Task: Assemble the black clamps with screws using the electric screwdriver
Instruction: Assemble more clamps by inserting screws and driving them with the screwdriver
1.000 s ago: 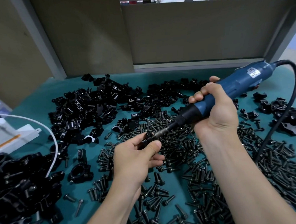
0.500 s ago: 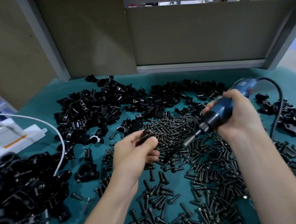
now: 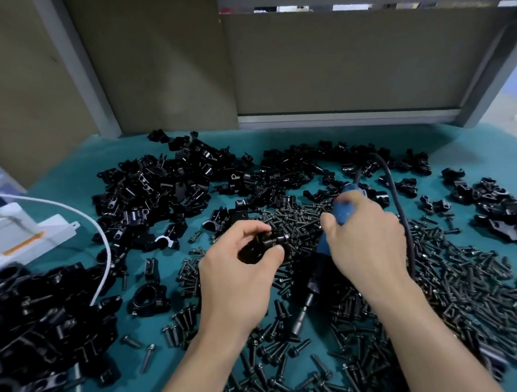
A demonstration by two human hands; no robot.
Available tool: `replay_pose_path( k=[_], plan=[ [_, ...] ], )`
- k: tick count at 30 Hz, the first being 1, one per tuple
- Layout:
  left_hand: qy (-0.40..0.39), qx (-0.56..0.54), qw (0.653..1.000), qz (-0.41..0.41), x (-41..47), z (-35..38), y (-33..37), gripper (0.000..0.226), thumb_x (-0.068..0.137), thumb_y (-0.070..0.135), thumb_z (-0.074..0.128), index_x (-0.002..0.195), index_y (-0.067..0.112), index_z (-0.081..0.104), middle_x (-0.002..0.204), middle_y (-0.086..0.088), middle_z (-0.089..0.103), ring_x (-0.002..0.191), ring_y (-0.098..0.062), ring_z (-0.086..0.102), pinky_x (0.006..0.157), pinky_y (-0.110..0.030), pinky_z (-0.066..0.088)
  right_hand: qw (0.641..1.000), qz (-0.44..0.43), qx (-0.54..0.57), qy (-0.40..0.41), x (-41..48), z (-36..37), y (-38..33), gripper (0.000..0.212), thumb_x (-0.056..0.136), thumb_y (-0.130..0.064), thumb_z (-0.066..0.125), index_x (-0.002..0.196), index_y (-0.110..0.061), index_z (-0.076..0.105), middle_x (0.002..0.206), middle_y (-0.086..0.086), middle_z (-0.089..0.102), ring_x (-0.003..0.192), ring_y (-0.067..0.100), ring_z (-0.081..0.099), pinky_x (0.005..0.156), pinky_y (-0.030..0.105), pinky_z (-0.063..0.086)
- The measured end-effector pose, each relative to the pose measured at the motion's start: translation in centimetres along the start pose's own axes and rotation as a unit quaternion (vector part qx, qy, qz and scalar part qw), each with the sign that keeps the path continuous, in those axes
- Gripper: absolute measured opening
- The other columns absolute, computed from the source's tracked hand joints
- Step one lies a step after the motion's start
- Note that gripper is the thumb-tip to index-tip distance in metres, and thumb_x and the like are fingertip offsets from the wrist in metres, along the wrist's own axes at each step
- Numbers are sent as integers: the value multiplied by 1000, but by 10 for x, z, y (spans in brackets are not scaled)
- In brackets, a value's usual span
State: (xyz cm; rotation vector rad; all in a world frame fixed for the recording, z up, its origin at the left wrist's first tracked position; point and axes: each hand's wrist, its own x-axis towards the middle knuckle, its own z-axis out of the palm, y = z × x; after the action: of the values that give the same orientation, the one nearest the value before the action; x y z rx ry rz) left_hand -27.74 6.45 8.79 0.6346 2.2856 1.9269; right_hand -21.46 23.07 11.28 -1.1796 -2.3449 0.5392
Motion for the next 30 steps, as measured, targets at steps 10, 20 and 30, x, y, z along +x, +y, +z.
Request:
replay_pose_path(
  k=[10, 20, 30],
  plan=[
    [-9, -25, 1000, 13, 8, -5, -6, 44, 77, 13, 90, 100, 48, 78, 94, 18, 79, 85, -7, 76, 77, -39, 65, 916, -192, 129, -329, -5, -32, -28, 21, 95, -36, 71, 82, -21, 64, 62, -3, 71, 44, 2, 50, 51, 20, 42],
    [-57, 21, 997, 47, 3, -4, -1, 28, 93, 43, 62, 119, 46, 72, 99, 21, 77, 84, -2, 73, 72, -18, 57, 927, -246, 139, -247, -9, -18, -20, 13, 98, -27, 58, 87, -25, 65, 69, -1, 68, 65, 17, 62, 68, 39, 54],
    [-247, -117, 955, -117, 12, -14, 16, 29, 83, 24, 66, 59, 17, 51, 54, -7, 42, 36, -7, 32, 36, -15, 24, 932, -257, 99, -235, -11, -19, -20, 20, 95, -16, 52, 75, -17, 49, 58, 3, 54, 53, 17, 42, 53, 37, 39]
  ],
)
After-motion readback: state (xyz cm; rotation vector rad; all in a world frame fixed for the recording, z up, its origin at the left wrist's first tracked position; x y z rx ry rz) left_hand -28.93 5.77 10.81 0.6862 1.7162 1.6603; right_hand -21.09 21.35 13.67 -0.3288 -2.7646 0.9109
